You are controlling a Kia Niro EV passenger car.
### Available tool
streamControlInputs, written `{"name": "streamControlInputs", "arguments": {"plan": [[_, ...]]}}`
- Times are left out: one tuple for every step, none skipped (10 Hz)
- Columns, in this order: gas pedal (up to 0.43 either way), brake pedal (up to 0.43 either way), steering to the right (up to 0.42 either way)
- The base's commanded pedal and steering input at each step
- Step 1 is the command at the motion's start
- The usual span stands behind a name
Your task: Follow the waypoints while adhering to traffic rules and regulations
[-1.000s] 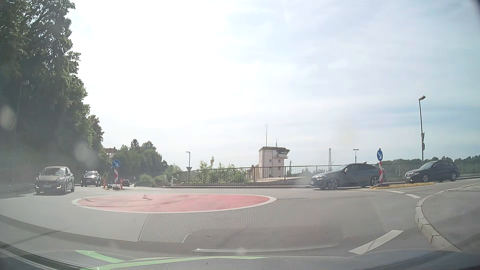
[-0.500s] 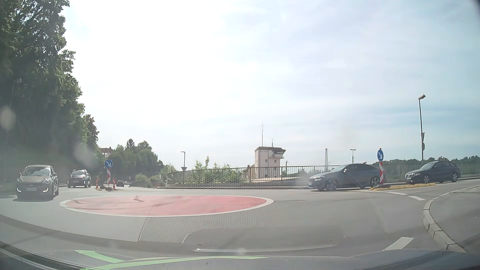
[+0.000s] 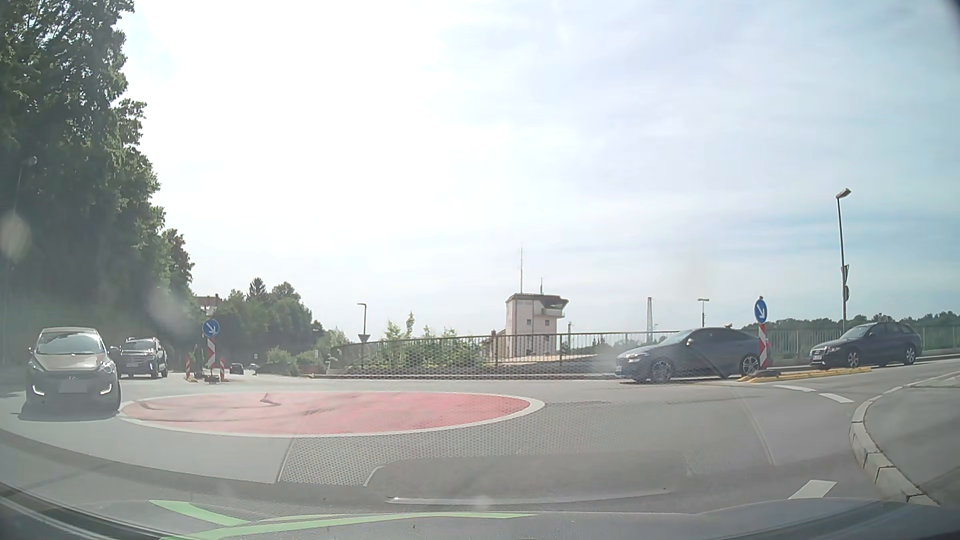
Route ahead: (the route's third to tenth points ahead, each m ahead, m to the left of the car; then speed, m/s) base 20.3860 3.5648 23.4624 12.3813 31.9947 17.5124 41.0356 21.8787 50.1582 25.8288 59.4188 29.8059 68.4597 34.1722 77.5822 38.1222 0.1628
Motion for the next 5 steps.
{"name": "streamControlInputs", "arguments": {"plan": [[0.000, 0.152, 0.092], [0.000, 0.152, 0.093], [0.000, 0.159, 0.095], [0.000, 0.177, 0.097], [0.000, 0.183, 0.098]]}}
